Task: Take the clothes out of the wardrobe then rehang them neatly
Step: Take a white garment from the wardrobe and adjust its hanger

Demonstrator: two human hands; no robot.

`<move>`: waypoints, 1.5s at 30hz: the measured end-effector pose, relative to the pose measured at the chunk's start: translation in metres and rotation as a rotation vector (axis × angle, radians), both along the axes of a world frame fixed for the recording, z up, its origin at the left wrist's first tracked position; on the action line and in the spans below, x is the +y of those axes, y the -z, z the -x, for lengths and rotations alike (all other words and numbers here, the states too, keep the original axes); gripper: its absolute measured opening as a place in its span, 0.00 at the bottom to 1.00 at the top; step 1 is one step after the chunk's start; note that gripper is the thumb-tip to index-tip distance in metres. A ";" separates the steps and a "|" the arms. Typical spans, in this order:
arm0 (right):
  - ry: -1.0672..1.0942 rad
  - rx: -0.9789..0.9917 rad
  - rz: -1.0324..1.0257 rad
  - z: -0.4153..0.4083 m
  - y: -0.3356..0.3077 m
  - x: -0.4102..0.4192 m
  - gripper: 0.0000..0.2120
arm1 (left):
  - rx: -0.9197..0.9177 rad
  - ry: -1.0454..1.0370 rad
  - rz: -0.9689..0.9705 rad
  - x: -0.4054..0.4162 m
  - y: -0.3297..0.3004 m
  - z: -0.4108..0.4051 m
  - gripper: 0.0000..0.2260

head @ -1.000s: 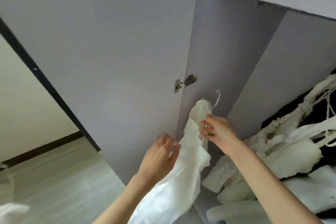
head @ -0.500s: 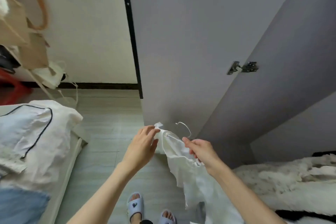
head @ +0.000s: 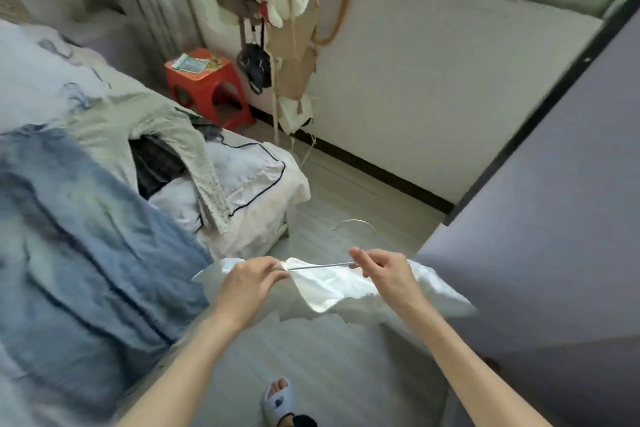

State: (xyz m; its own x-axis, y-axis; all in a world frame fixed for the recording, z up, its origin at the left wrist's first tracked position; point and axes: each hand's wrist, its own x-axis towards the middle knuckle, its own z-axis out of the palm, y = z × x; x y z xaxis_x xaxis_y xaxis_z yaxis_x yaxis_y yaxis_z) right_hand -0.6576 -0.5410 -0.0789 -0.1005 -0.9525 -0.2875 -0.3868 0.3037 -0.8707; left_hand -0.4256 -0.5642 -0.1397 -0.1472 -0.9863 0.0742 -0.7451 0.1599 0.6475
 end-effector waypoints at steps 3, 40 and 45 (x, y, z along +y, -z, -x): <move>-0.142 0.019 0.054 -0.050 -0.005 -0.038 0.17 | -0.009 -0.100 0.085 -0.008 -0.006 -0.052 0.09; -1.303 0.112 0.760 -0.471 -0.008 -0.148 0.16 | -0.418 -1.539 0.411 0.153 -0.093 -0.358 0.20; -1.198 0.087 0.852 -0.549 -0.006 -0.110 0.21 | -0.450 -1.525 0.398 0.185 -0.092 -0.431 0.20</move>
State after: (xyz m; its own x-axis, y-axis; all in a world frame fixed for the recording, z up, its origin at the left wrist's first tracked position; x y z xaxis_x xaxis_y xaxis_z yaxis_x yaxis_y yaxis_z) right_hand -0.1089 -0.6513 -0.0732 0.8655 -0.3522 0.3561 -0.0911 -0.8099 -0.5795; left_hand 0.0054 -0.3789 -0.0474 0.8077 -0.1618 0.5670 -0.4670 -0.7625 0.4478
